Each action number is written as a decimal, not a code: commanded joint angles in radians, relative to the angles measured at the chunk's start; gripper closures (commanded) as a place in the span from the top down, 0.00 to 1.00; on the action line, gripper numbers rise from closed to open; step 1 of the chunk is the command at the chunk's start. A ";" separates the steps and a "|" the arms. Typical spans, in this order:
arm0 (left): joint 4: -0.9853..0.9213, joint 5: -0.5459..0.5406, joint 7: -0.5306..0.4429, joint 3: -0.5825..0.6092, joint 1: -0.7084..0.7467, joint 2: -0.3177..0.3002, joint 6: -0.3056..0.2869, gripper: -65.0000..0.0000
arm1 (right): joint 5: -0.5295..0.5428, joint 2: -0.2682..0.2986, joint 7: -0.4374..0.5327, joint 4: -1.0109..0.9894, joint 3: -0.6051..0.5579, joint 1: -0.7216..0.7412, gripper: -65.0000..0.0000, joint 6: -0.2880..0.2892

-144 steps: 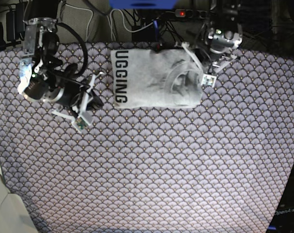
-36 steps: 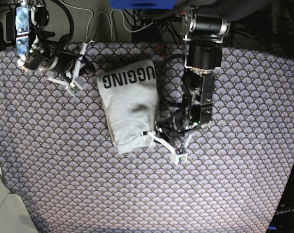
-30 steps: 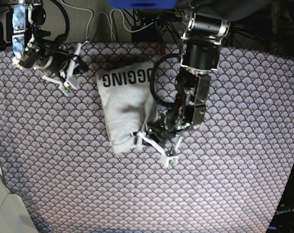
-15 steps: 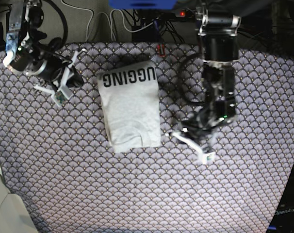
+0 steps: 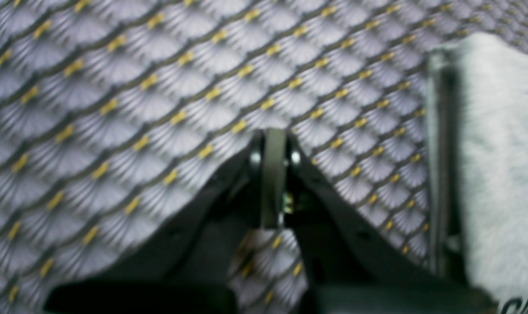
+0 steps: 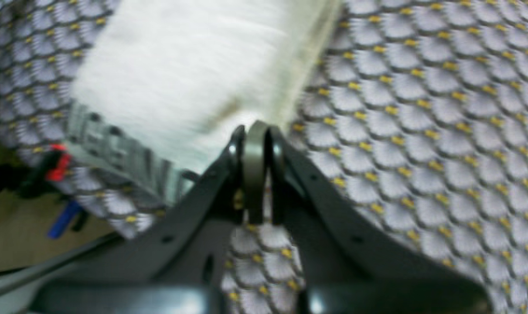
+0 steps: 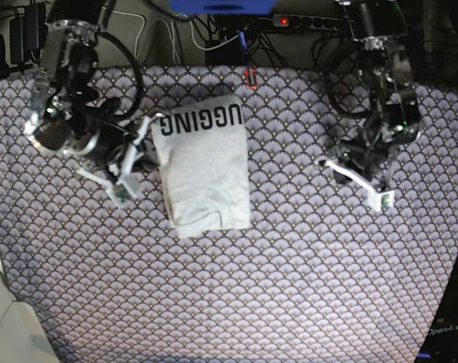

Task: Fold the T-shirt properly
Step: 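Press and smooth the bundle's lettered edge with the right gripper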

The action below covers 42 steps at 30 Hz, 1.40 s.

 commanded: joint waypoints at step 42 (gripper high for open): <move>0.265 -0.006 0.061 -0.164 0.177 -0.039 -0.013 0.01 | 0.013 0.057 0.106 -0.213 -0.130 0.226 0.00 0.003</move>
